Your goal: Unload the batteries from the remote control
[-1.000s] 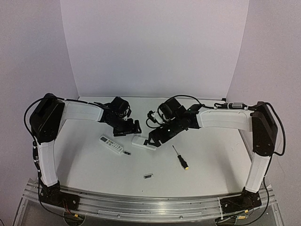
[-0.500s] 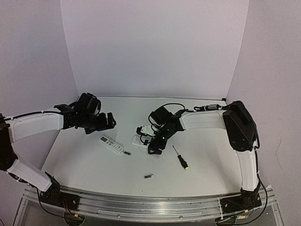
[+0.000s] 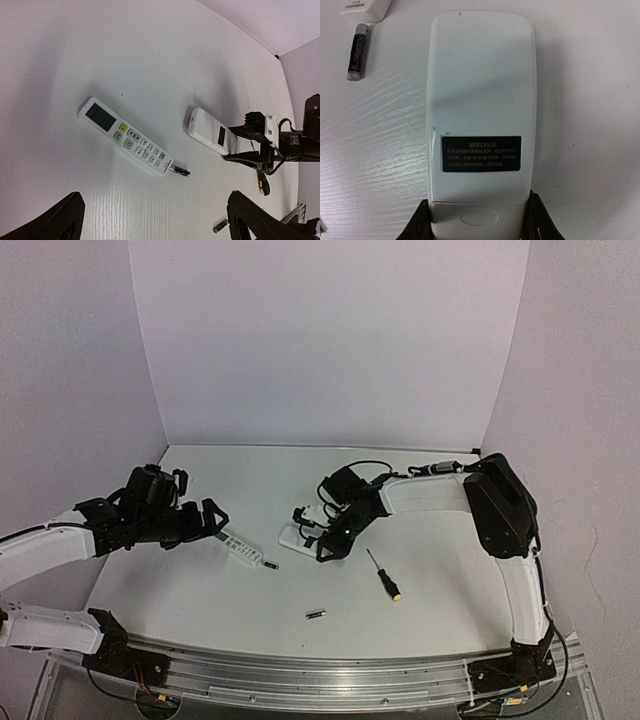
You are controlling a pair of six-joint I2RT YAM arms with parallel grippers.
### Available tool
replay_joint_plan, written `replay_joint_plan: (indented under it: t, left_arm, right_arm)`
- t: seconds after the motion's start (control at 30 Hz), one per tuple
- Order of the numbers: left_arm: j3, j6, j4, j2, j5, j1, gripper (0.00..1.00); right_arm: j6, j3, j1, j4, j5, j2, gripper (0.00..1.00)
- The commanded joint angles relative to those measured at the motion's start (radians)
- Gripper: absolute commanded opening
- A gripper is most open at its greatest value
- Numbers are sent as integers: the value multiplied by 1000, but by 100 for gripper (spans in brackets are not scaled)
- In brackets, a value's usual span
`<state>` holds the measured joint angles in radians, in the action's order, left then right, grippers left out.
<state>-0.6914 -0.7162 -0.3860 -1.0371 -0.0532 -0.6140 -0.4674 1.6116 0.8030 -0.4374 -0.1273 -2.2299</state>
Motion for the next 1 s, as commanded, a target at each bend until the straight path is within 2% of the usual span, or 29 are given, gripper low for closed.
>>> replay_joint_plan:
  t: [0.0, 0.13, 0.2, 0.4, 0.53, 0.6, 0.73, 0.97]
  left_arm:
    - [-7, 89, 133, 41, 65, 0, 100]
    - [-49, 140, 186, 29, 130, 1, 100]
    - [-56, 152, 252, 32, 183, 0, 100]
    - [-23, 90, 551, 37, 424, 0, 100]
    - [-3, -3, 780, 3, 561, -1, 100]
    - [-5, -41, 842, -22, 603, -1, 100]
    - [-22, -107, 939, -83, 648, -1, 100]
    - [-62, -149, 878, -147, 610, -4, 100]
  right_arm:
    - [205, -9, 0, -19, -72, 48, 26]
    - [482, -1, 0, -2, -168, 139, 16]
    - [665, -34, 1, 72, -218, 210, 10]
    - [1139, -334, -1, 605, -393, 436, 8]
    - [1383, -444, -1, 960, -483, 482, 7]
    - [1484, -466, 1, 1073, -515, 482, 6]
    - [1538, -464, 24, 1161, -542, 472, 4]
    - [1511, -465, 58, 1180, -537, 488, 4]
